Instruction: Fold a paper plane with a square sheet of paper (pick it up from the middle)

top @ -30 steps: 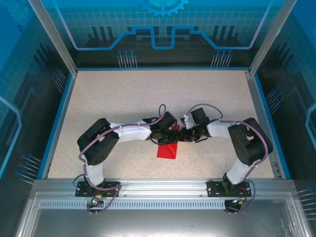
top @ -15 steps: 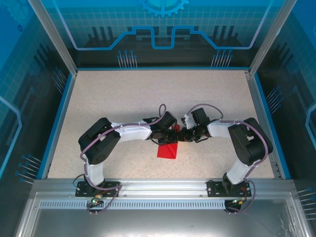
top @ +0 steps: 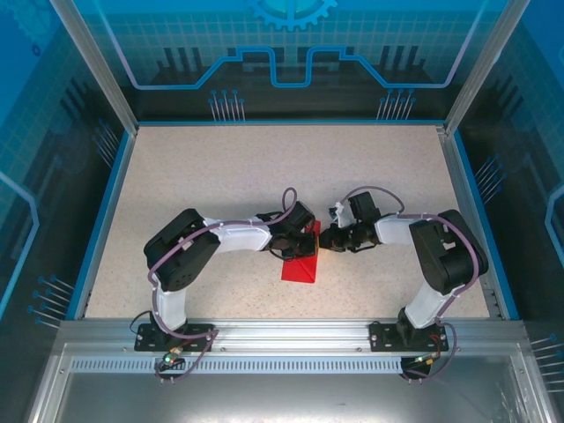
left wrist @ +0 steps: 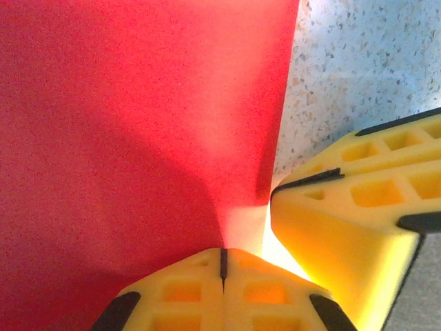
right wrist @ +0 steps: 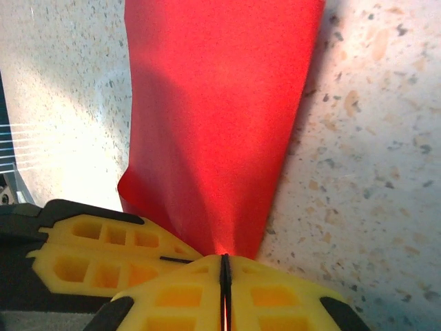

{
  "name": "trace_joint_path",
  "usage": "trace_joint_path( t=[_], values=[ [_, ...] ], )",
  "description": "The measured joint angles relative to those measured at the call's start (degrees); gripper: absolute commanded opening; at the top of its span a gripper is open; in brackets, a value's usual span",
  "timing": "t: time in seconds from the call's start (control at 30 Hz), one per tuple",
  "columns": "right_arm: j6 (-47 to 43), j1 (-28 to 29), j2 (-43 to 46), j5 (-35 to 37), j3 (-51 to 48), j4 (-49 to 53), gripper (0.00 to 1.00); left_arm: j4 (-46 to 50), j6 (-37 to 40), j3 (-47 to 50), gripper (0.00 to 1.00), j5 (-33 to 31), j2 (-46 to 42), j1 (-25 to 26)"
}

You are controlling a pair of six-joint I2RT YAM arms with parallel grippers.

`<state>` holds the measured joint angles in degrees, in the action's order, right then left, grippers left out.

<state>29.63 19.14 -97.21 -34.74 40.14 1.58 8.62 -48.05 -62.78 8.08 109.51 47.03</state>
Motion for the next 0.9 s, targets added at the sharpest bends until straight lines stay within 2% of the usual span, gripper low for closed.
trace_joint_path(
  t=[0.4, 0.9],
  values=[
    [-0.7, -0.6, 2.0, 1.0, 1.7, 1.9, 0.1, -1.4, 0.1, 0.4, 0.02, -0.1, 0.0, 0.0],
    [-5.8, -0.7, -5.0, 5.4, 8.4, 6.8, 0.11, -1.4, 0.2, 0.4, 0.02, -0.1, 0.0, 0.0]
  ],
)
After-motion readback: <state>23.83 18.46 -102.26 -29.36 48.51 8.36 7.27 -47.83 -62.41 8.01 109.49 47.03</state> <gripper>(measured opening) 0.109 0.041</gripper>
